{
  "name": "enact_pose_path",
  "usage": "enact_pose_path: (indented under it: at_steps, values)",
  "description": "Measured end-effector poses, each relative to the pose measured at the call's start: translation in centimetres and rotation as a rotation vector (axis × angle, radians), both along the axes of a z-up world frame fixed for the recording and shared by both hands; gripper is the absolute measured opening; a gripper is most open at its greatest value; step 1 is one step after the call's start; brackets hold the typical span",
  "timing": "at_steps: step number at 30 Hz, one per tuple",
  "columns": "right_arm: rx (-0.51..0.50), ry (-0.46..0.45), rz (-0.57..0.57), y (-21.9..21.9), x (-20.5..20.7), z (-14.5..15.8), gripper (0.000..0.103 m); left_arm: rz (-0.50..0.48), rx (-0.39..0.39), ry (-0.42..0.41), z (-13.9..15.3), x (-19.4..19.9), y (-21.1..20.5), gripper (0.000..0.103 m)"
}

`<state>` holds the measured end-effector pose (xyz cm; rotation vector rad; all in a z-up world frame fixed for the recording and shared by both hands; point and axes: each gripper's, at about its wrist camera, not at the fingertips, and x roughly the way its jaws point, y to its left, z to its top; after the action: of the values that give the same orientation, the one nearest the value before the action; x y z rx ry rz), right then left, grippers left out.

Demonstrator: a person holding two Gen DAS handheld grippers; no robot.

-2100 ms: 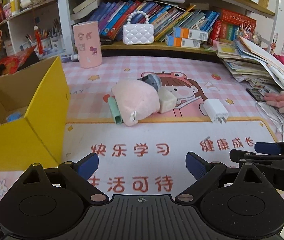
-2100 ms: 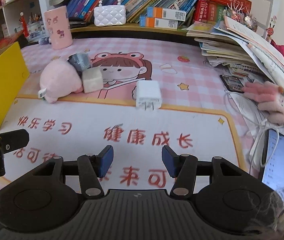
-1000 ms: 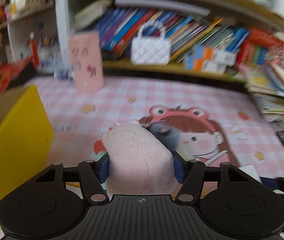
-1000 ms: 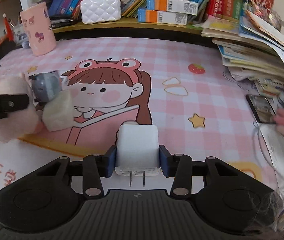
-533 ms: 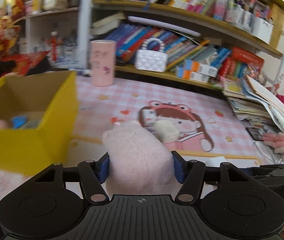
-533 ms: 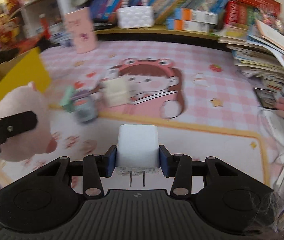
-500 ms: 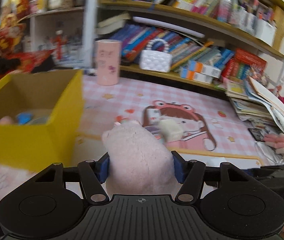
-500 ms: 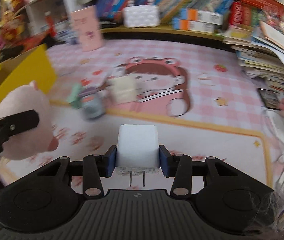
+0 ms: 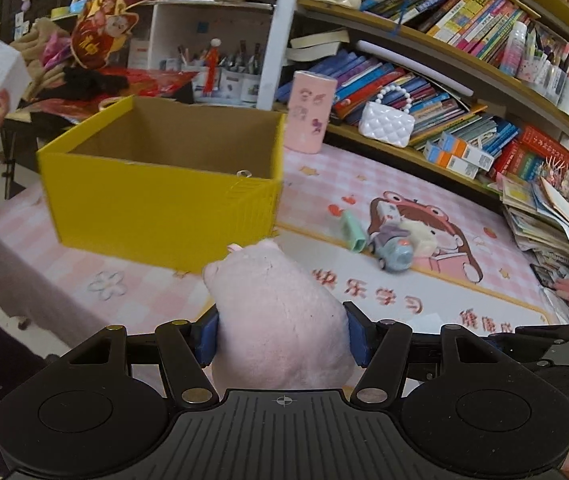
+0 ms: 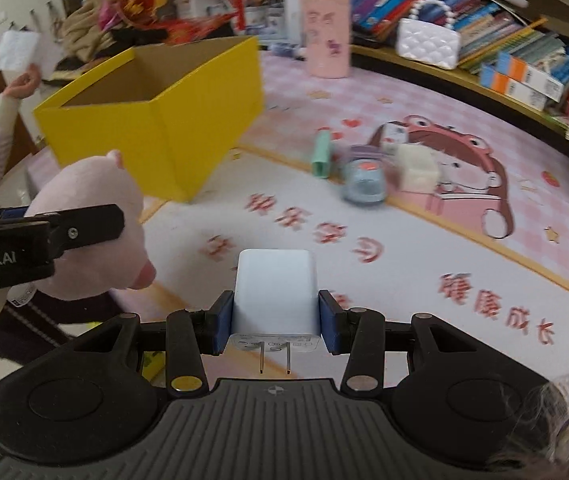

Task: Organize objects
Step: 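Lift and carry the pink plush and white charger over the yellow box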

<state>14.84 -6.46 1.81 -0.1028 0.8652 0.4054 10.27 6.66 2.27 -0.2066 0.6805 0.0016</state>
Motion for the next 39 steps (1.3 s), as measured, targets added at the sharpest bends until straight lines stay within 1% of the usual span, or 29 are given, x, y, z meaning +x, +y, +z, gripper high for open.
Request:
enact_pose_path:
  at_steps: [7, 16, 23, 27, 30, 33, 35, 39]
  values:
    - [-0.027, -0.008, 0.027, 4.7, -3.4, 0.3, 0.041, 0.014, -0.026, 0.006, -0.1, -3.2, 4.7, 0.061]
    - [-0.036, 0.004, 0.041, 10.5, -6.9, -0.3, 0.041, 0.007, -0.012, 0.014, -0.1, -6.3, 9.8, 0.061]
    - [-0.022, -0.007, 0.017, 13.9, -7.9, -0.1, 0.041, -0.009, 0.013, -0.029, 0.7, -8.3, 13.0, 0.061]
    - [-0.005, -0.016, 0.0, 14.9, -7.7, 0.6, 0.041, -0.009, 0.011, -0.081, 2.2, -7.8, 14.5, 0.061]
    - [-0.002, -0.044, -0.002, 15.5, -7.2, 1.6, 0.041, -0.016, 0.009, -0.127, 3.5, -6.8, 15.2, 0.061]
    - [0.013, -0.094, -0.006, 15.8, -6.2, 3.2, 0.041, -0.02, 0.01, -0.177, 4.8, -5.3, 15.8, 0.061]
    - [0.02, -0.143, -0.009, 16.0, -5.2, 4.3, 0.041, -0.016, 0.013, -0.213, 5.8, -4.0, 16.0, 0.061]
    - [0.047, -0.226, -0.017, 15.9, -2.1, 6.3, 0.041, 0.013, 0.029, -0.267, 7.4, -1.3, 16.4, 0.061]
